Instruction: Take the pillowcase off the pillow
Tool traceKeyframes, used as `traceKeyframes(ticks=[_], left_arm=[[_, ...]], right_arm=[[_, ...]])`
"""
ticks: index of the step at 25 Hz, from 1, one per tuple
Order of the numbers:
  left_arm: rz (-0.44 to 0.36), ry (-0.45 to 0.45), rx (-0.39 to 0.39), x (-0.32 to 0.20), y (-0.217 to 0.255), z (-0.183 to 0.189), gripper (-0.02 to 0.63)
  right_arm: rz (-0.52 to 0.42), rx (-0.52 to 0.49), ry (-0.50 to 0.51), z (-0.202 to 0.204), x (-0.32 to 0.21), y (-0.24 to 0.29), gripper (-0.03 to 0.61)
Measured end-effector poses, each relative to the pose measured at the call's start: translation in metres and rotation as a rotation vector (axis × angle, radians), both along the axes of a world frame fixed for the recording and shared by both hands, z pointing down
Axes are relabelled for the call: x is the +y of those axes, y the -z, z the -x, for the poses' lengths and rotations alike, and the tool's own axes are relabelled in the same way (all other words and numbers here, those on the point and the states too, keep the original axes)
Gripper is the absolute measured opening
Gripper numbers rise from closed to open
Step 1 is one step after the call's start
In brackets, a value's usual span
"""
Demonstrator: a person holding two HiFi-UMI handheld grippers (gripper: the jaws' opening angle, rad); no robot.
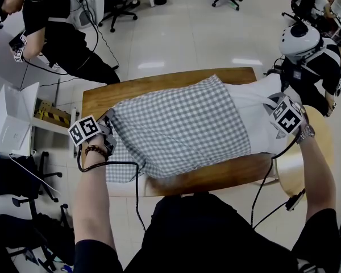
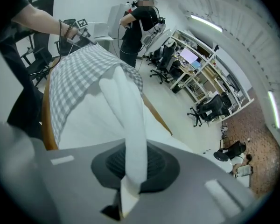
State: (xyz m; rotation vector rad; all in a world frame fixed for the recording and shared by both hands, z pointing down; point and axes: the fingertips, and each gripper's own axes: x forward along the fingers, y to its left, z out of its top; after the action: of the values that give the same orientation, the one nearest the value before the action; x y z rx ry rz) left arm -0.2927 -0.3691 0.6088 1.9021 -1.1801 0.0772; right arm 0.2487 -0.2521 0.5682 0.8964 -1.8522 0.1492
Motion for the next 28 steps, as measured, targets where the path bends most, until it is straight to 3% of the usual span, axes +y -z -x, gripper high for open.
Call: traceKeyframes(ticks=[6,9,13,19,28], left_arm=[[-0.036,-0.099,-0.007,0.012,0.002,-0.021,0.013],[-0.063,-0.134,-0.003,0.013,0.014,-0.036,0.07],[-0.101,-0.156,-0.007,0.018,0.027,-0.053,0.195],[-0.145,-0.177,-0.011,0.033,0.047,-0.069,0.209],[-0.17,-0.156,-0.038,0.059,0.052,-0.083,0.209]], right_arm=[[-0.054,0.036,0.062,0.007,-0.005,-0.005,0.073],[-0.096,0.039,0.087,0.014,-0.012,-0.001,0.134],[-0.155,0.037,0.114,0.016,-0.013,0.003,0.186],[-0.208,0.007,0.206,0.031,0.004,0.023,0.234],[-0.189,-0.02,0.403,0.059,0.04,0.027,0.29]])
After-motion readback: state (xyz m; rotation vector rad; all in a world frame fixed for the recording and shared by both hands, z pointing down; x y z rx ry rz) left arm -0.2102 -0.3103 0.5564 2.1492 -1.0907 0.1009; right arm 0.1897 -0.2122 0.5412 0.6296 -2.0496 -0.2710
